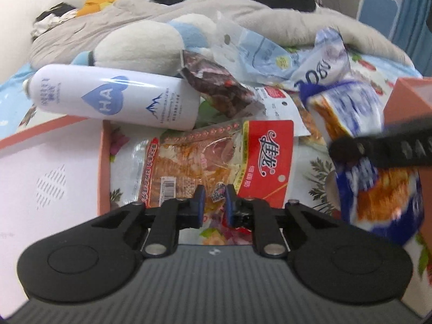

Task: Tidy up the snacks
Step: 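Grasp the red-labelled spicy strip packet with left tool while right tool grasps the blue-white snack bag, then lift both packets and carry them over the deep pink box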

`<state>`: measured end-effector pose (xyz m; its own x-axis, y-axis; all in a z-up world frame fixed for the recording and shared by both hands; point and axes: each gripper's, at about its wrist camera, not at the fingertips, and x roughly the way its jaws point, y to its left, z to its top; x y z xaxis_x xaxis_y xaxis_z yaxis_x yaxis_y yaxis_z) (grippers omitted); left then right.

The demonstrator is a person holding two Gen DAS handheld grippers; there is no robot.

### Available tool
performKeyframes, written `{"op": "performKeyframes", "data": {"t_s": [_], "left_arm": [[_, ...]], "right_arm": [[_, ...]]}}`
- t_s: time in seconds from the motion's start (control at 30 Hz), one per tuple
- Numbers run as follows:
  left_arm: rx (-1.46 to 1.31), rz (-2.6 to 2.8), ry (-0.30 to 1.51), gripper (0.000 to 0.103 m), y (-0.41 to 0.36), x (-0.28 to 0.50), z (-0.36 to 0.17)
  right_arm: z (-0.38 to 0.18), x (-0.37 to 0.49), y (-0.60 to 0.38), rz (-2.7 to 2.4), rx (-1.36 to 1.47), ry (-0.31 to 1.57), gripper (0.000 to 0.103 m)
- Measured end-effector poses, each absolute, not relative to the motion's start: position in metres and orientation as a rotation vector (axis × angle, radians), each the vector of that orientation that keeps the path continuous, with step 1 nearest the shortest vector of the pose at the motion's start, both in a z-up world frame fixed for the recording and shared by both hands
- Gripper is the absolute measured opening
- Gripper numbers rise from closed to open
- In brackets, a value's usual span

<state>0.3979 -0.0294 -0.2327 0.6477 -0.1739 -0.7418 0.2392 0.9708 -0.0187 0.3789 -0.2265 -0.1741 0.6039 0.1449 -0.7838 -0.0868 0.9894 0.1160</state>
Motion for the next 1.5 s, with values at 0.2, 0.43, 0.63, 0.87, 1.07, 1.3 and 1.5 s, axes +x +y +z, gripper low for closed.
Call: {"op": "performKeyframes", "data": {"t_s": [0.2, 0.43, 0.63, 0.87, 1.07, 1.3, 1.5], "left_arm": [[-0.052, -0.208, 0.775, 0.014, -0.018, 0.362, -0.209], [-0.091, -0.19, 0.762, 0.014, -0.025, 0.312, -0.189], [-0.131, -0.196, 0.792, 0.014, -0.028, 0.281, -0.176], [-0.154, -0.22, 0.783, 0.014, -0.029, 0.246, -0.154], [-0.169, -0.23, 0.747, 0.014, -0.026, 0.21, -0.12], [-0.194, -0.252, 0.694, 0.013, -0.026, 0.178, -0.076], [-0.193, -0.293, 0.636, 0.014, -0.038, 0.162, -0.038]], "right_arm": [[-0.162, 0.323, -0.215, 0.167, 0.06, 0.85, 0.041], [-0.145, 0.261, -0.221, 0.139, 0.105, 0.827, 0.041], [-0.133, 0.229, -0.235, 0.132, 0.175, 0.861, 0.041], [-0.11, 0.198, -0.237, 0.124, 0.176, 0.833, 0.041], [-0.088, 0.166, -0.234, 0.126, 0.179, 0.806, 0.041], [-0.055, 0.139, -0.237, 0.123, 0.166, 0.744, 0.041], [-0.026, 0.124, -0.247, 0.106, 0.163, 0.678, 0.041]]}}
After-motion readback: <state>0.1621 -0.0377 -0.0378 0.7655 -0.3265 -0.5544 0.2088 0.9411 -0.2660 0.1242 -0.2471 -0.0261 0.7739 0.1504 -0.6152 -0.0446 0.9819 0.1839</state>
